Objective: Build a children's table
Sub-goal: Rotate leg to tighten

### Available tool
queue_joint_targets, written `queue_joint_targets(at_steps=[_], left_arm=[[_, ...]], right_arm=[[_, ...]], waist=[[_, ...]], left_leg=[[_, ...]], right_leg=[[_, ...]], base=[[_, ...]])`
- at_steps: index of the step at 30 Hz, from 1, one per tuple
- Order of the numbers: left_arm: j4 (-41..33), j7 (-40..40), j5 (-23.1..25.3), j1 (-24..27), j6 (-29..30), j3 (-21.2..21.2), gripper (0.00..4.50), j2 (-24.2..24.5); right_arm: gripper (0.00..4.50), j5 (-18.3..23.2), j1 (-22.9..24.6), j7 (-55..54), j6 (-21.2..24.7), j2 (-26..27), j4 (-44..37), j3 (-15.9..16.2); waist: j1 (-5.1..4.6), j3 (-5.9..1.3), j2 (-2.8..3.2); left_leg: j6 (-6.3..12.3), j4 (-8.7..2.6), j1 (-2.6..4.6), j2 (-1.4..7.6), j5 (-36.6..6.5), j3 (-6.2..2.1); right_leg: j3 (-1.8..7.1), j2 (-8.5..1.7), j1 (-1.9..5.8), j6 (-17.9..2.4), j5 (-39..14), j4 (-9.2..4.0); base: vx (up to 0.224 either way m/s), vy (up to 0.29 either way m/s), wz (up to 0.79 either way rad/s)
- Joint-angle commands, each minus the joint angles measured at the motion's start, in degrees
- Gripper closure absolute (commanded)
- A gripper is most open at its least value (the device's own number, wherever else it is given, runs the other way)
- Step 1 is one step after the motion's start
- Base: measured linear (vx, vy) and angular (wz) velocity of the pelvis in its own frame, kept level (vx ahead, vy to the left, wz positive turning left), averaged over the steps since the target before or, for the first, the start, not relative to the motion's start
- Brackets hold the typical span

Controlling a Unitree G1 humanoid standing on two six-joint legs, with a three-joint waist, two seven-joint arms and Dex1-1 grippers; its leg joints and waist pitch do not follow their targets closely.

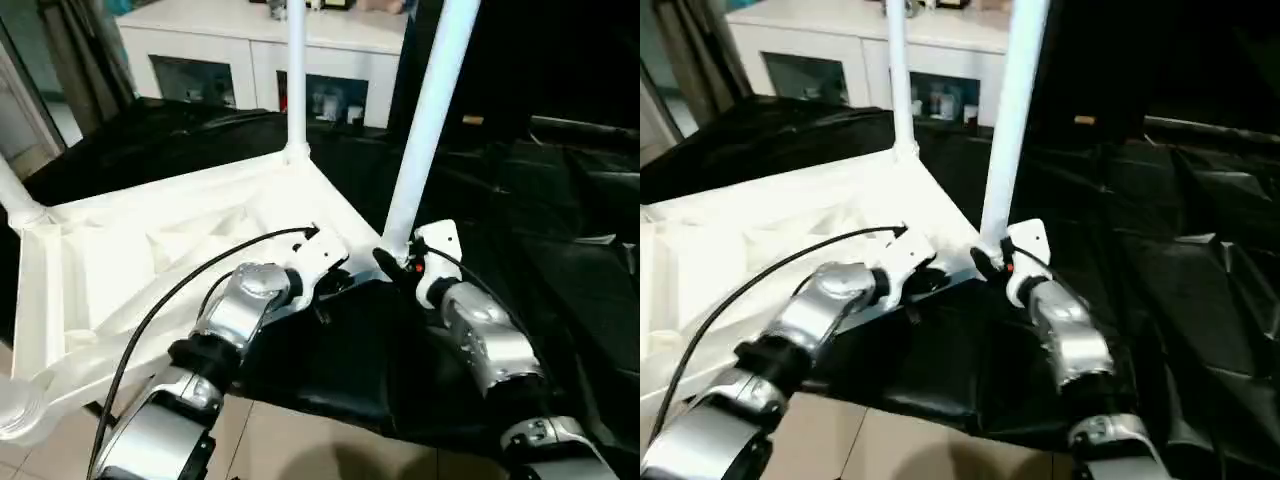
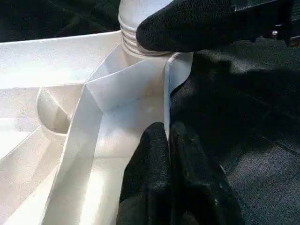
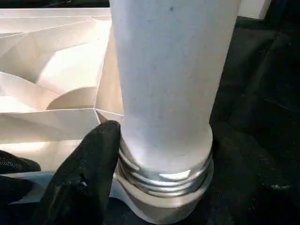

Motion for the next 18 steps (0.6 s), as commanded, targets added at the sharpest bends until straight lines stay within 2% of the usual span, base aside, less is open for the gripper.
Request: queue_joint_targets(at_steps=[1,5,10,12,13,15,18], left_arm=[[1.28,1.11,0.17,-0.53,-1.59,-0.57,4.5,-0.98],[0.25,-4.05,-0.72,0.69,-4.18,-1.28,4.5,1.37],[-0.29,-10.12,-2.03,1.68,-7.12,-0.93,4.5,4.79],[-1.82,-15.51,-3.98,2.63,-8.79,-0.61,4.5,7.06],[-1.82,-15.51,-3.98,2.63,-8.79,-0.61,4.5,7.06],[-2.91,-20.39,-5.26,3.26,-9.83,-0.81,4.5,8.88],[-4.58,-24.35,-7.11,3.76,-8.77,-0.39,4.5,10.1]], right_arm=[[1.07,0.38,1.07,5.11,0.05,2.12,-0.53,3.37],[0.64,2.9,1.23,13.2,0.52,-1.53,-3.19,2.97],[0.53,3.39,1.64,25.15,0.56,-9.51,-5.41,4.47],[0.53,5.58,2.25,33.15,2.74,-14.29,-7.71,4.34],[0.53,5.58,2.25,33.15,2.74,-14.29,-7.71,4.34],[0.53,6.29,2.77,38.46,4.03,-17.4,-9.38,4.91],[0.53,7.06,3.11,44.02,6.92,-20.48,-10.94,5.81]], waist=[[0.05,-3.22,-0.36],[0.28,-3.25,-0.42],[0.62,-3.46,-0.59],[0.83,-3.61,-0.52],[0.89,-3.71,-0.56],[0.98,-3.84,-0.4],[1.38,-4.03,-0.37]], left_leg=[[1.13,-4.48,0.63,0.85,-20.5,-0.69],[1.85,-4.56,0.38,0.98,-19.6,-0.54],[2.91,-4.33,0.16,1.08,-16.55,-0.35],[3.77,-4.13,0.07,1.17,-14.7,-0.24],[4.08,-4.08,0.0,1.23,-14.11,-0.27],[4.75,-3.95,-0.24,1.28,-12.23,-0.2],[5.52,-3.65,-0.05,1.53,-9.78,0.02]], right_leg=[[1.84,-3.45,1.92,-6.63,-27.58,-6.25],[2.06,-3.48,2.19,-7.88,-24.41,-5.94],[2.17,-3.53,2.6,-9.44,-20.24,-5.41],[2.26,-3.46,2.85,-10.88,-16.44,-4.9],[2.26,-3.49,3.03,-11.34,-15.04,-4.71],[2.13,-3.42,3.23,-12.69,-11.44,-4.19],[2.15,-3.28,3.18,-14.93,-6.24,-3.5]], base=[[0.0,0.0,0.0],[0.0,0.0,0.0],[0.0,0.0,0.0],[0.0,0.0,0.0],[0.0,0.0,0.0],[0.0,0.0,0.0],[0.0,0.0,0.0]])
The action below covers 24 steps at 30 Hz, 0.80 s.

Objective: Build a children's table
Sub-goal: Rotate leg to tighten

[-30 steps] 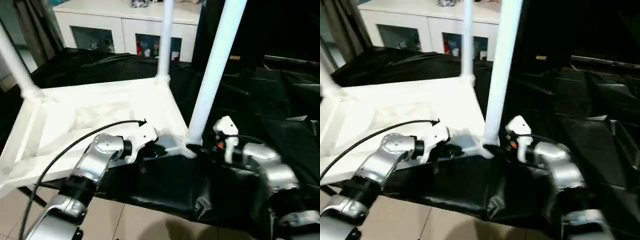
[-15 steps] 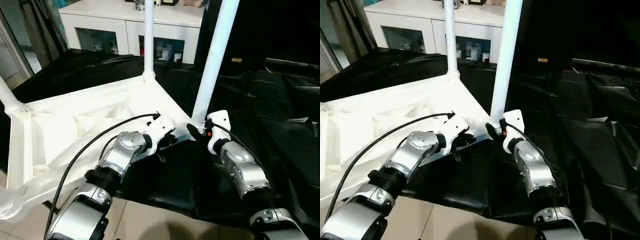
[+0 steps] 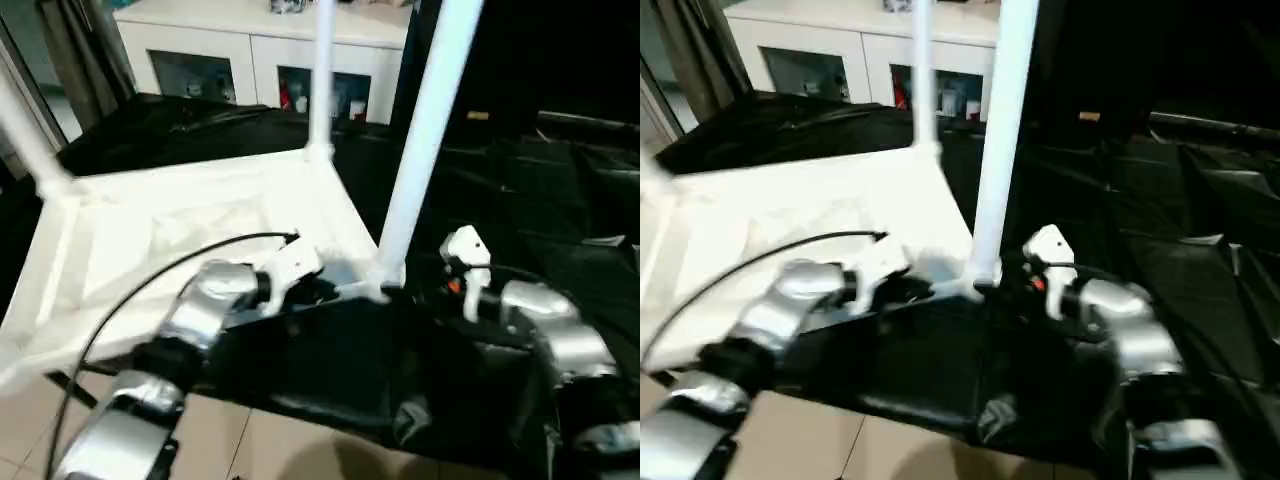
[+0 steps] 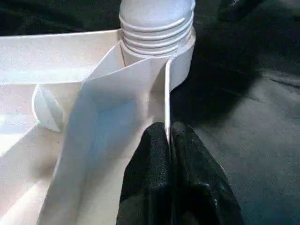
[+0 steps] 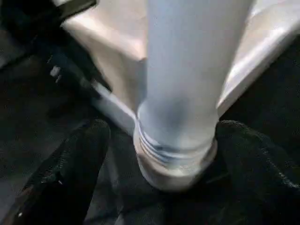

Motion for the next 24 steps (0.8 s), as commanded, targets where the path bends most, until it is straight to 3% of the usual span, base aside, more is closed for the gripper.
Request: queue_joint_targets(at_steps=[1,3,9,16,21,24], left_arm=[[-1.88,-3.77,-3.16,1.01,-0.16,0.06,4.5,0.0],[-2.26,-4.82,-3.66,1.13,-0.3,0.1,4.5,0.19],[-2.56,-5.67,-3.76,1.41,-0.39,-0.05,4.5,0.0],[-2.21,-5.54,-3.32,1.24,-0.45,0.2,4.5,-0.44],[-1.47,-5.02,-2.72,1.13,-0.91,0.15,4.5,-0.41],[-1.23,-4.78,-2.56,1.07,-0.99,0.15,4.5,-0.48]], right_arm=[[0.53,1.27,0.02,3.89,2.12,-1.56,-1.73,1.06],[0.53,1.53,-0.45,5.2,2.41,-2.14,-1.33,1.43],[0.53,-0.18,-1.14,5.35,0.77,-1.34,0.21,2.38],[1.11,-0.83,-2.05,4.88,-0.39,0.32,1.54,3.21],[1.62,-1.15,-2.28,4.74,-1.4,1.11,2.49,3.2],[1.7,-1.37,-2.18,4.45,-1.62,1.45,2.6,3.13]], waist=[[0.52,-4.06,-0.53],[0.8,-3.93,-0.53],[1.31,-3.68,-0.64],[1.3,-3.89,-0.71],[1.33,-3.86,-0.8],[1.26,-3.8,-0.86]], left_leg=[[5.62,-3.32,0.16,1.46,-9.42,-0.01],[5.65,-3.3,0.27,1.49,-9.87,0.17],[3.51,-3.58,0.61,1.54,-12.4,0.13],[3.6,-3.45,0.51,1.47,-10.88,0.14],[3.76,-3.44,0.51,1.46,-10.91,0.18],[3.71,-3.45,0.51,1.43,-11.19,0.18]], right_leg=[[2.2,-3.35,3.46,-14.89,-5.86,-3.33],[2.2,-3.44,3.25,-15.17,-6.58,-3.42],[2.34,-3.62,2.94,-12.91,-13.81,-4.1],[2.35,-3.57,3.04,-13.14,-11.25,-3.75],[2.33,-3.58,3.05,-13.14,-11.49,-3.77],[2.33,-3.54,3.05,-12.8,-12.36,-3.84]], base=[[0.0,0.0,0.0],[0.0,0.0,0.0],[0.0,0.0,0.0],[0.0,0.0,0.0],[0.0,0.0,0.0],[0.0,0.0,0.0]])
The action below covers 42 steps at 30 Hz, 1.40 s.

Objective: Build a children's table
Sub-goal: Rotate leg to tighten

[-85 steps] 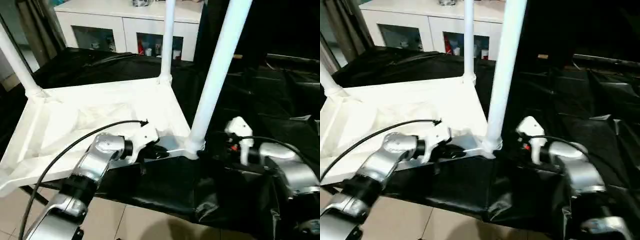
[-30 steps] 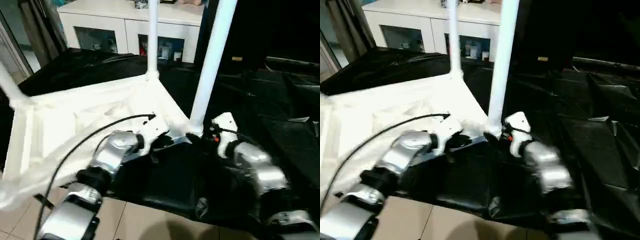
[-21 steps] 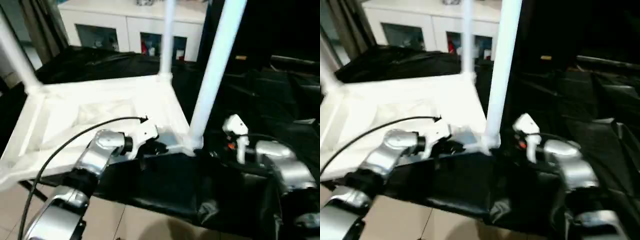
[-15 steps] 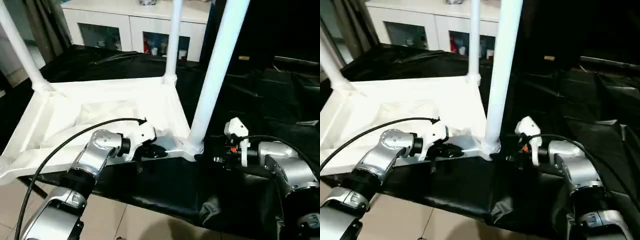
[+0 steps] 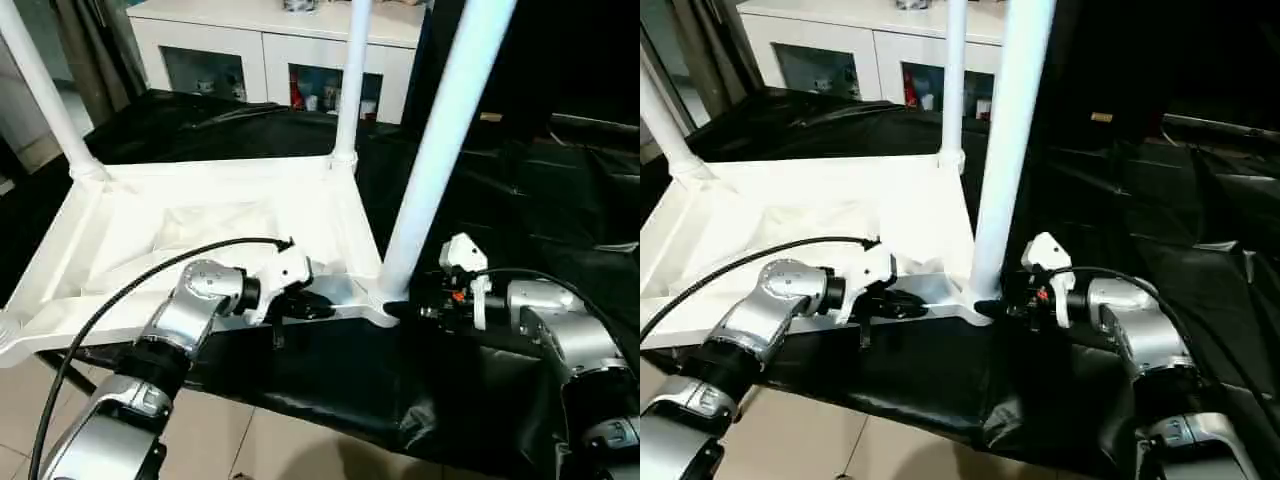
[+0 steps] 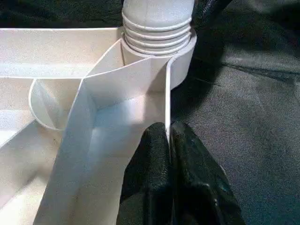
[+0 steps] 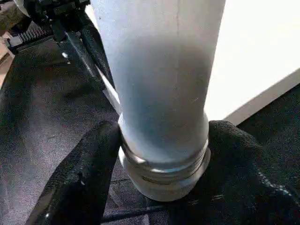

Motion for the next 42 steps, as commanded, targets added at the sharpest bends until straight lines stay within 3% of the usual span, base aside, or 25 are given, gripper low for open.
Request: queue_joint_targets(at_steps=[1,5,9,10,16,20,22,25,32,37,40,41,42], left_arm=[[-0.16,0.42,-1.38,0.22,-1.23,0.22,4.5,-1.2],[1.31,3.5,-0.09,-0.24,-1.38,0.37,4.5,-1.61],[3.55,8.74,1.46,-1.29,-0.8,0.65,4.5,-3.09],[4.69,12.12,2.11,-1.96,-0.18,0.78,4.5,-4.71],[9.87,22.99,5.45,-4.98,1.06,-0.2,4.5,-9.45],[13.39,28.14,7.14,-7.24,0.89,-0.64,4.5,-12.72],[14.18,28.54,7.55,-8.0,-0.17,-1.06,4.5,-13.31],[14.13,27.79,7.51,-8.01,-0.75,-1.13,4.5,-13.14],[14.21,24.49,6.92,-7.47,-2.0,-0.57,4.5,-10.92],[11.31,12.2,3.21,-5.68,-4.34,-0.21,4.5,-6.38],[10.46,9.94,2.49,-5.25,-4.65,-0.12,4.5,-5.65],[8.64,5.2,1.39,-4.35,-5.41,-0.47,4.5,-3.8],[7.54,2.98,0.53,-3.9,-5.29,-0.39,4.5,-2.96]], right_arm=[[1.73,-0.55,-0.31,0.32,-0.5,1.03,-0.27,1.31],[1.78,-1.4,0.17,-4.0,-0.58,2.48,0.45,0.53],[1.78,-3.37,-0.09,-13.07,-0.99,4.92,3.37,-1.17],[1.78,-4.27,-0.36,-21.24,-0.48,7.5,5.24,-2.99],[1.79,-5.19,-1.04,-41.98,3.36,15.49,7.53,-7.68],[1.79,-7.43,-1.75,-48.39,0.25,20.18,8.08,-6.44],[1.79,-7.5,-1.67,-44.7,-2.86,21.46,6.92,-4.42],[1.11,-6.55,-1.62,-42.06,-4.25,21.03,6.17,-4.1],[0.55,-4.12,-1.87,-29.95,-5.41,14.37,3.85,-4.23],[0.55,-4.43,-1.69,-15.77,-8.6,3.75,3.49,-3.71],[0.55,-4.36,-1.46,-13.2,-8.69,2.41,3.07,-3.44],[0.55,-3.43,-0.95,-8.53,-7.86,0.29,1.97,-2.81],[0.55,-3.0,-0.65,-6.66,-7.36,-0.45,1.39,-2.51]], waist=[[0.18,-3.81,-0.83],[0.04,-3.79,-0.84],[-0.43,-3.62,-0.91],[-0.46,-3.61,-0.89],[-1.3,-3.37,-0.63],[-1.66,-3.31,-0.41],[-1.49,-3.39,-0.19],[-1.43,-3.5,-0.34],[-1.08,-3.67,-0.5],[-0.75,-3.74,-0.66],[-0.33,-3.93,-0.59],[-0.27,-4.05,-1.01],[-0.03,-4.1,-0.83]], left_leg=[[3.64,-3.53,0.47,1.39,-11.14,-0.03],[3.42,-3.58,0.4,1.35,-11.03,-0.09],[2.1,-3.77,0.6,1.14,-12.71,-0.2],[1.87,-3.8,0.66,1.2,-12.98,-0.23],[0.71,-4.04,1.03,0.96,-15.89,-0.31],[-0.19,-4.18,1.25,0.8,-17.83,-0.49],[0.4,-4.32,1.1,0.9,-18.59,-0.63],[0.94,-4.38,0.73,0.95,-17.18,-0.59],[3.04,-3.96,0.39,0.97,-14.32,-0.32],[4.03,-3.73,0.37,1.01,-13.24,-0.24],[4.84,-3.56,0.22,1.25,-10.88,-0.19],[5.3,-3.52,0.13,1.39,-10.1,-0.11],[5.47,-3.46,0.22,1.46,-9.74,-0.13]], right_leg=[[2.23,-3.54,3.11,-12.73,-12.56,-3.93],[2.23,-3.52,3.07,-12.43,-12.84,-3.95],[2.22,-3.61,2.86,-10.78,-17.63,-4.54],[2.26,-3.7,2.81,-10.58,-18.16,-4.63],[2.28,-3.46,2.34,-9.17,-21.97,-5.28],[2.18,-3.47,2.01,-7.71,-25.09,-5.91],[2.18,-3.58,2.23,-7.69,-24.24,-5.89],[2.26,-3.55,2.54,-8.51,-20.86,-5.57],[2.27,-3.62,3.12,-10.55,-16.07,-5.04],[2.16,-3.7,3.26,-11.17,-15.16,-4.93],[2.18,-3.6,3.4,-12.92,-10.59,-4.17],[2.09,-3.5,3.57,-13.84,-8.4,-3.82],[2.1,-3.55,3.54,-14.15,-7.59,-3.58]], base=[[0.0,0.0,0.0],[0.0,0.0,0.0],[0.0,0.0,0.0],[0.0,0.0,0.0],[0.0,0.0,0.0],[0.0,0.0,0.0],[0.0,0.0,0.0],[0.0,0.0,0.0],[0.0,0.0,0.0],[0.0,0.0,0.0],[0.0,0.0,0.0],[0.0,0.0,0.0],[0.0,0.0,0.0]])
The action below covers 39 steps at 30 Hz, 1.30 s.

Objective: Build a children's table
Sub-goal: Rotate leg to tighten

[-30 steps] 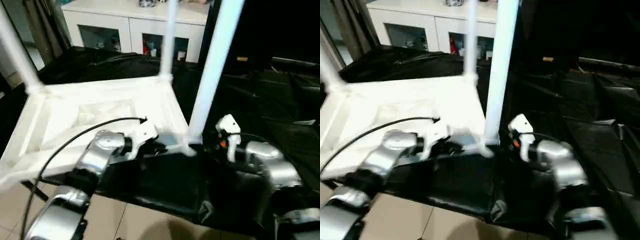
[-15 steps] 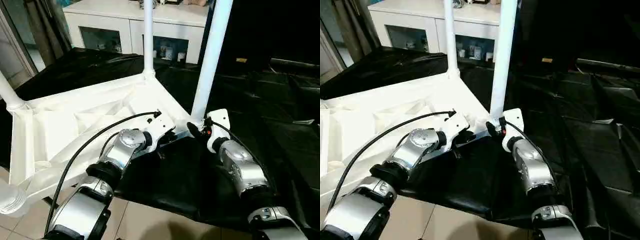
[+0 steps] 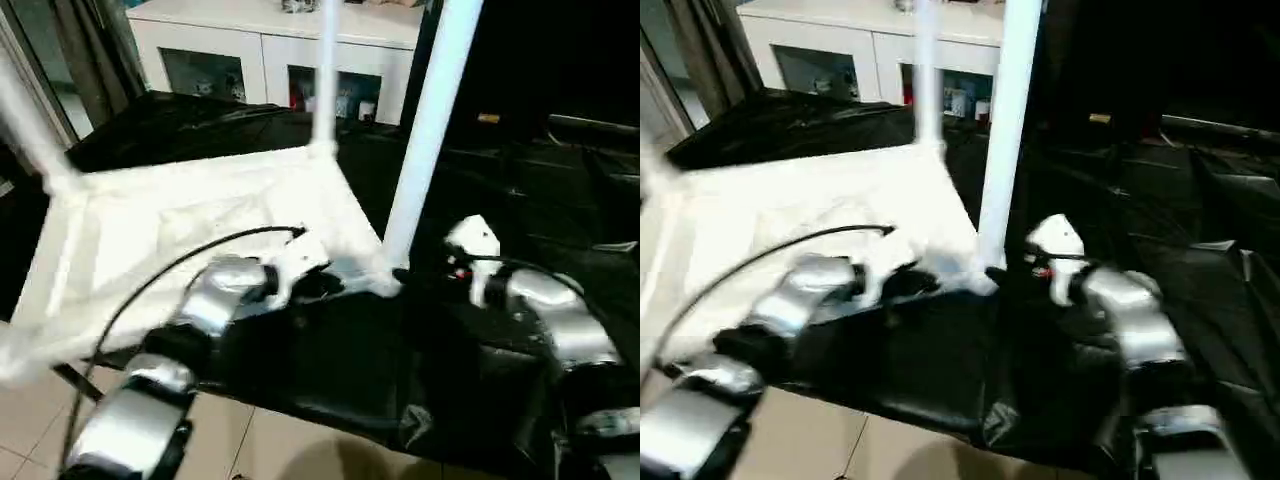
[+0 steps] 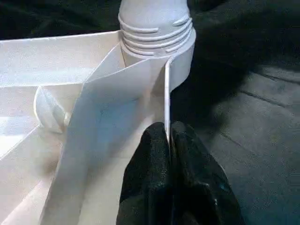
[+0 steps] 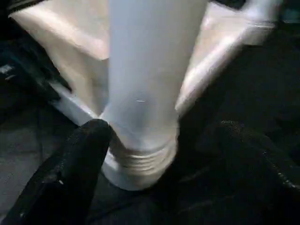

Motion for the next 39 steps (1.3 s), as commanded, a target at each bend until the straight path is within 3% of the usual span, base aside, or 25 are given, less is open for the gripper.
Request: queue_joint_targets(at_steps=[1,4,11,19,22,28,31,34,37,38,39], left_arm=[[-1.74,-4.44,-2.07,1.24,-1.01,-0.72,4.5,0.33],[-3.79,-7.21,-3.77,1.95,-0.06,-0.2,4.5,1.14],[-7.21,-10.75,-5.4,3.49,1.36,-0.15,4.5,1.69],[-7.93,-10.7,-5.2,3.78,1.85,-0.02,4.5,1.39],[-8.71,-10.71,-5.1,4.13,2.47,-0.01,4.5,1.72],[-9.0,-10.6,-4.81,4.52,2.63,0.07,4.5,2.01],[-8.53,-8.97,-3.77,4.59,2.94,-0.12,4.5,2.04],[-4.37,0.67,-0.4,2.74,3.64,0.49,4.5,0.53],[-2.43,6.77,0.8,1.65,5.36,1.06,4.5,-1.26],[-0.59,14.17,1.62,0.32,8.44,2.05,4.5,-3.63],[-0.13,16.07,1.52,-0.09,9.64,2.5,4.5,-4.47]], right_arm=[[0.55,1.01,0.53,3.36,0.52,-1.02,-1.78,0.73],[0.55,1.77,1.13,6.1,1.27,-1.8,-2.6,1.73],[0.55,2.5,1.75,9.64,2.57,-0.84,-3.15,2.97],[1.11,3.05,1.26,9.72,3.03,0.55,-2.18,3.48],[1.51,3.02,1.37,10.17,3.49,0.6,-2.27,3.23],[1.74,2.98,1.62,10.31,3.74,0.56,-2.33,2.95],[1.76,3.46,1.95,9.14,3.84,1.25,-2.12,2.31],[1.76,1.89,0.92,-1.03,3.56,4.77,1.33,0.2],[1.77,0.74,-0.09,-10.21,3.95,7.98,4.27,-1.61],[1.77,-0.68,-0.54,-20.46,5.3,11.56,5.93,-2.98],[1.77,-1.0,-0.56,-23.59,5.77,12.82,6.17,-3.41]], waist=[[0.36,-4.04,-0.74],[0.57,-3.96,-0.81],[0.54,-3.7,-0.67],[0.64,-3.83,-0.66],[0.68,-3.83,-0.79],[0.66,-3.83,-0.72],[0.64,-3.85,-0.77],[0.38,-3.73,-0.69],[-0.17,-3.58,-0.77],[-0.3,-3.56,-0.86],[-0.38,-3.46,-0.63]], left_leg=[[5.76,-3.37,0.31,1.62,-9.37,-0.15],[6.02,-3.28,0.41,1.56,-9.69,0.09],[4.17,-3.59,0.66,1.62,-12.46,0.05],[4.0,-3.58,0.55,1.59,-11.01,-0.01],[4.1,-3.51,0.53,1.53,-10.96,0.04],[4.09,-3.51,0.49,1.52,-10.82,0.02],[4.11,-3.49,0.49,1.5,-10.69,0.03],[3.34,-3.6,0.61,1.42,-11.63,-0.04],[1.48,-3.89,0.72,1.18,-13.69,-0.26],[1.33,-3.87,0.79,1.24,-13.61,-0.19],[1.02,-3.91,0.91,1.25,-13.72,-0.18]], right_leg=[[2.15,-3.54,3.35,-14.41,-6.95,-3.19],[2.18,-3.55,3.21,-15.01,-6.85,-3.22],[2.22,-3.58,2.91,-13.24,-13.32,-3.88],[2.23,-3.55,2.98,-13.33,-11.19,-3.58],[2.25,-3.61,3.02,-13.08,-11.81,-3.65],[2.24,-3.58,3.0,-12.84,-12.09,-3.67],[2.22,-3.56,3.01,-12.9,-11.73,-3.63],[2.25,-3.65,2.82,-12.46,-13.81,-3.93],[2.16,-3.67,2.77,-10.52,-19.06,-4.45],[2.25,-3.67,2.66,-10.49,-19.16,-4.48],[2.31,-3.64,2.32,-10.54,-19.38,-4.53]], base=[[0.0,0.0,0.0],[0.0,0.0,0.0],[0.0,0.0,0.0],[0.0,0.0,0.0],[0.0,0.0,0.0],[0.0,0.0,0.0],[0.0,0.0,0.0],[0.0,0.0,0.0],[0.0,0.0,0.0],[0.0,0.0,0.0],[0.0,0.0,0.0]])
